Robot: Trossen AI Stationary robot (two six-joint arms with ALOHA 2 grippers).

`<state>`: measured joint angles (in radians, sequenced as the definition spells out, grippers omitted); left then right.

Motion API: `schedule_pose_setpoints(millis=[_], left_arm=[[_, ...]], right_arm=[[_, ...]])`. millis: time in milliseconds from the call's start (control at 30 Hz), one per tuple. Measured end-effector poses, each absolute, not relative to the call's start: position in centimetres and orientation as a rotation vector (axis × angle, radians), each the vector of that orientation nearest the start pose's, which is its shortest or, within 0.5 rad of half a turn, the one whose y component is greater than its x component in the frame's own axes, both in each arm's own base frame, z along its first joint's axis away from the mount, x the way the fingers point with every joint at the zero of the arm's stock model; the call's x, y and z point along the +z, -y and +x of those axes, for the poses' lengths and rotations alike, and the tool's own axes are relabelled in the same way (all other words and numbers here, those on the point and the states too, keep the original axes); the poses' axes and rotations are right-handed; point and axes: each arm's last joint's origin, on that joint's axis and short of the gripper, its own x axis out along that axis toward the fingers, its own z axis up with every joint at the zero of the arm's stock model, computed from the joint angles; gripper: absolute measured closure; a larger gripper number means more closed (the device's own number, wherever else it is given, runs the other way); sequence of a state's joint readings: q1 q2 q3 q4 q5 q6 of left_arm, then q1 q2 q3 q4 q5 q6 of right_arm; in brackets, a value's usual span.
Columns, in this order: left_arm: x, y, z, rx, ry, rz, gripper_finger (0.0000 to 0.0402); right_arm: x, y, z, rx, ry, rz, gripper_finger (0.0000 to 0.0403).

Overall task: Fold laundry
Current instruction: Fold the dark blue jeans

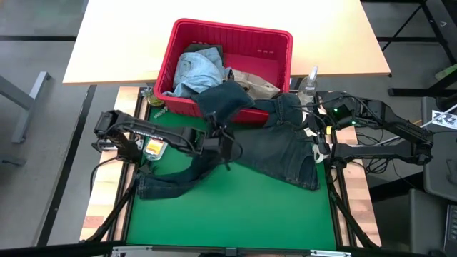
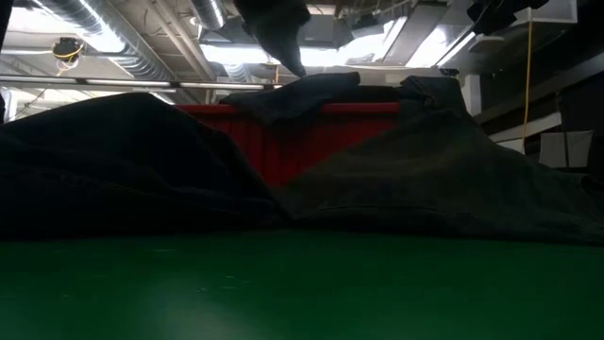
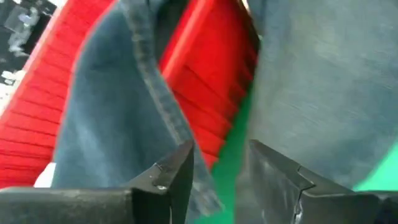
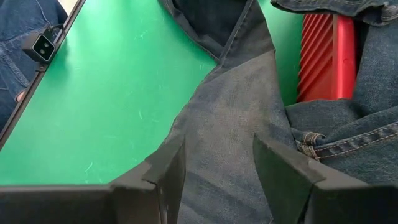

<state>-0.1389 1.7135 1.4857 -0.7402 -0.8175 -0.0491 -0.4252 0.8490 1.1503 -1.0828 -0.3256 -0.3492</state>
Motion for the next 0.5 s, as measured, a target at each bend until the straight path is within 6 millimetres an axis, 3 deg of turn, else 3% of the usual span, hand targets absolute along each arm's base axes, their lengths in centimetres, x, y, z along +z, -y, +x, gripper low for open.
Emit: schedule_pose_setpoints(millis=[333,500], left_arm=[[28.78,3.55,35.34,0.624,-0.924,0.374,0.0256],[28.61,3.67,35.28,0.615,-0.919,0.255,0.0256]], right_arm=[[36.46,4.49,12.16,0.033,-0.73,-0.047,0.0217],[36.46,4.49,12.16,0.033,-0.73,-0.047,0.0217]])
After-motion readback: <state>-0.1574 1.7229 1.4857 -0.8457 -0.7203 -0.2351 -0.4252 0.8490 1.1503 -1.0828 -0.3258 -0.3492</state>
